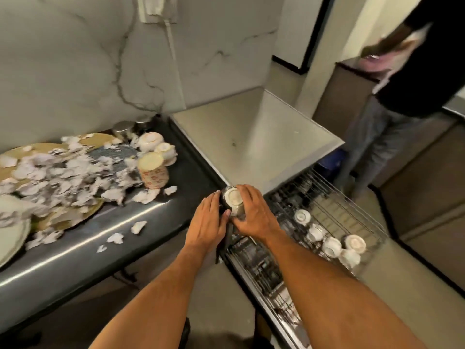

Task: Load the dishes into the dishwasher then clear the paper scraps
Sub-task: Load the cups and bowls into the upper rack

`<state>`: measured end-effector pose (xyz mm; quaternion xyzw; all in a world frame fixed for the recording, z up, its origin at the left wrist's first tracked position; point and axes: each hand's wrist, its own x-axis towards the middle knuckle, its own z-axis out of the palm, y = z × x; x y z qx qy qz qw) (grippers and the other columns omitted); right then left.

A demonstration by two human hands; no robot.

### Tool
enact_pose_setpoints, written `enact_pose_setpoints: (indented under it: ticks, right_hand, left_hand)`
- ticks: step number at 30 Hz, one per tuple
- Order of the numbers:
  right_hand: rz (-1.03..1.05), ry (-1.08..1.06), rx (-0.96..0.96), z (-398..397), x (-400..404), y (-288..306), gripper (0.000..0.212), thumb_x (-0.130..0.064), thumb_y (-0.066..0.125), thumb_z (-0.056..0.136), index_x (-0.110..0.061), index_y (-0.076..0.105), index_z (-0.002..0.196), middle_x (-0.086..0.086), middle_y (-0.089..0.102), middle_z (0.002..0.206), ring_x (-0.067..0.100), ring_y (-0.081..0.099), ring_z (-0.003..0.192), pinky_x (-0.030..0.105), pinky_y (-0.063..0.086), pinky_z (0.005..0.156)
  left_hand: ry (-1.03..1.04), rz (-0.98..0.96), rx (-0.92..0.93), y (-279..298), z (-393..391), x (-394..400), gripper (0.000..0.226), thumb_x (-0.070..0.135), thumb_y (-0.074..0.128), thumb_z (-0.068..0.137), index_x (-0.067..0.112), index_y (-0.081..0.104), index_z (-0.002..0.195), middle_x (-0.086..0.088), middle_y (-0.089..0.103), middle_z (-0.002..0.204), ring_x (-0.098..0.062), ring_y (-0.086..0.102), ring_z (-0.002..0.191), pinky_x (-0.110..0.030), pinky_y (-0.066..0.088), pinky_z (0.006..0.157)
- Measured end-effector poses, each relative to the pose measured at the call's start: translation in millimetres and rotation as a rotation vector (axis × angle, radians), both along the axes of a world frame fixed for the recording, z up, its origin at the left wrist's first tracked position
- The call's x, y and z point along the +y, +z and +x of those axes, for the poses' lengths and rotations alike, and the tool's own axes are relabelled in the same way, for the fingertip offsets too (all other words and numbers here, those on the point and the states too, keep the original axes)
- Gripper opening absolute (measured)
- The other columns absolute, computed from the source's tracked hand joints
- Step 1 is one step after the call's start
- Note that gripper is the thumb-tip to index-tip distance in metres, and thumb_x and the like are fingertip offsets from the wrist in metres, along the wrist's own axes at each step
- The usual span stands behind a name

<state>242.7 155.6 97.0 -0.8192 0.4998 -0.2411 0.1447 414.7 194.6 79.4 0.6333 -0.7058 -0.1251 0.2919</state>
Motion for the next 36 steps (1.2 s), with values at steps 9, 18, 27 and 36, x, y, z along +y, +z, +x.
enact_pose_setpoints:
  ticks: [9,18,27,36]
  right_hand:
    - [0.131,-0.331,-0.028,-197,1,-40,0.083,-0.042,0.07,0.081,-0.005,0.037,0.148,0.017,0.043,0.142,0.033,0.043,0.133,0.041,0.041,0.111]
    - [0.353,-0.548,0.031,-334,-29,-114,0.099,-0.029,0.08,0.074,-0.008,0.026,0.154,0.014,0.033,0.154,0.03,0.033,0.143,0.039,0.033,0.12]
    - [0.48,-0.634,0.151,-412,-73,-202,0.099,-0.024,0.083,0.078,-0.012,0.024,0.157,0.013,0.035,0.15,0.029,0.036,0.138,0.039,0.038,0.116]
    - [0.54,-0.592,0.232,-432,-126,-263,0.102,-0.028,0.085,0.076,-0.01,0.024,0.157,0.016,0.032,0.154,0.031,0.035,0.138,0.043,0.038,0.116]
  left_hand:
    - [-0.318,0.115,-0.087,-41,-199,-52,0.065,0.045,0.041,0.104,0.008,0.026,0.156,-0.011,0.035,0.158,-0.026,0.033,0.145,-0.038,0.025,0.122]
    - [-0.494,0.344,-0.061,-103,-354,-102,0.063,0.032,0.055,0.099,0.019,0.024,0.153,-0.002,0.04,0.151,-0.018,0.042,0.137,-0.037,0.039,0.115]
    - [-0.614,0.487,-0.145,-182,-441,-155,0.061,0.022,0.058,0.098,0.013,0.03,0.151,-0.007,0.041,0.15,-0.021,0.044,0.137,-0.032,0.034,0.116]
    - [-0.591,0.577,-0.212,-242,-464,-196,0.065,0.019,0.058,0.097,0.012,0.027,0.154,-0.006,0.037,0.156,-0.02,0.044,0.138,-0.032,0.036,0.116]
